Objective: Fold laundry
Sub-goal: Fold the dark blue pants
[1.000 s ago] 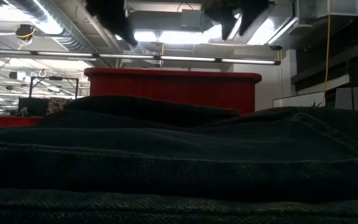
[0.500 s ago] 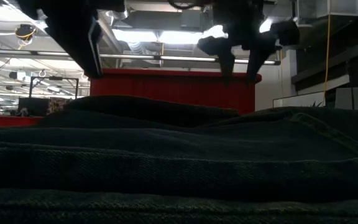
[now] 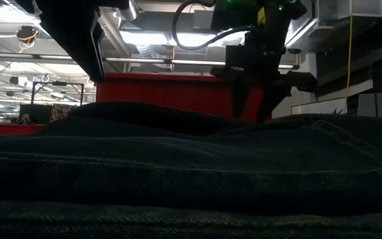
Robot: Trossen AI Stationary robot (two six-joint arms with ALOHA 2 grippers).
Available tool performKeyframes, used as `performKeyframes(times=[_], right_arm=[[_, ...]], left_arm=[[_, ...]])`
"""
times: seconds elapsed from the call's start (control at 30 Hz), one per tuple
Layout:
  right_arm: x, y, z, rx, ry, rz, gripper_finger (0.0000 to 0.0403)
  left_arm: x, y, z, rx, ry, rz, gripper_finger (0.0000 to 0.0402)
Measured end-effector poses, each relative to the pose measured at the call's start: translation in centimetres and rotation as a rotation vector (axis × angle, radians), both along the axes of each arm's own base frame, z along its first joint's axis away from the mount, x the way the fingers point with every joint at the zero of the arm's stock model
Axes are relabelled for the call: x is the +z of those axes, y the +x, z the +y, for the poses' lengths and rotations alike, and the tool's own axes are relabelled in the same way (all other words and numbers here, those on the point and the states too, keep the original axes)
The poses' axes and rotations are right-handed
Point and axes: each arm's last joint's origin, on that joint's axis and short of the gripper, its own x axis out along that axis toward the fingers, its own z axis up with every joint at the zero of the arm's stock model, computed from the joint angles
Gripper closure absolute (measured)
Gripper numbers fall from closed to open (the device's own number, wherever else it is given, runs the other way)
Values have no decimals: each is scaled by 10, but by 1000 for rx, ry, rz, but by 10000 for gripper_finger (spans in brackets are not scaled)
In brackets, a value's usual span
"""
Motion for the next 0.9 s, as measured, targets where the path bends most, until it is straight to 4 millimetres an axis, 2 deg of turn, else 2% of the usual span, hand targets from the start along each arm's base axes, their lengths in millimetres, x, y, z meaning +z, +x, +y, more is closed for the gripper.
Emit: performKeyframes(times=[0.13, 0.27, 0.43, 0.67, 0.8, 0.9], right_arm=[[-3, 1, 1, 4, 13, -20, 202], [-3, 4, 1, 5, 18, -44, 226], [-3, 4, 1, 6, 19, -49, 283], [-2, 8, 1, 9, 19, -85, 392], [1, 10, 1, 10, 11, -100, 385], [10, 13, -1, 13, -59, -108, 396]], left_arm=[[0, 0, 0, 4, -5, 0, 230], [0, 0, 0, 5, -6, -1, 230], [0, 0, 0, 5, -7, -1, 230], [0, 0, 0, 11, -11, -2, 230], [-1, -3, 0, 61, -34, 10, 230], [-2, -10, -1, 101, -50, 60, 230]])
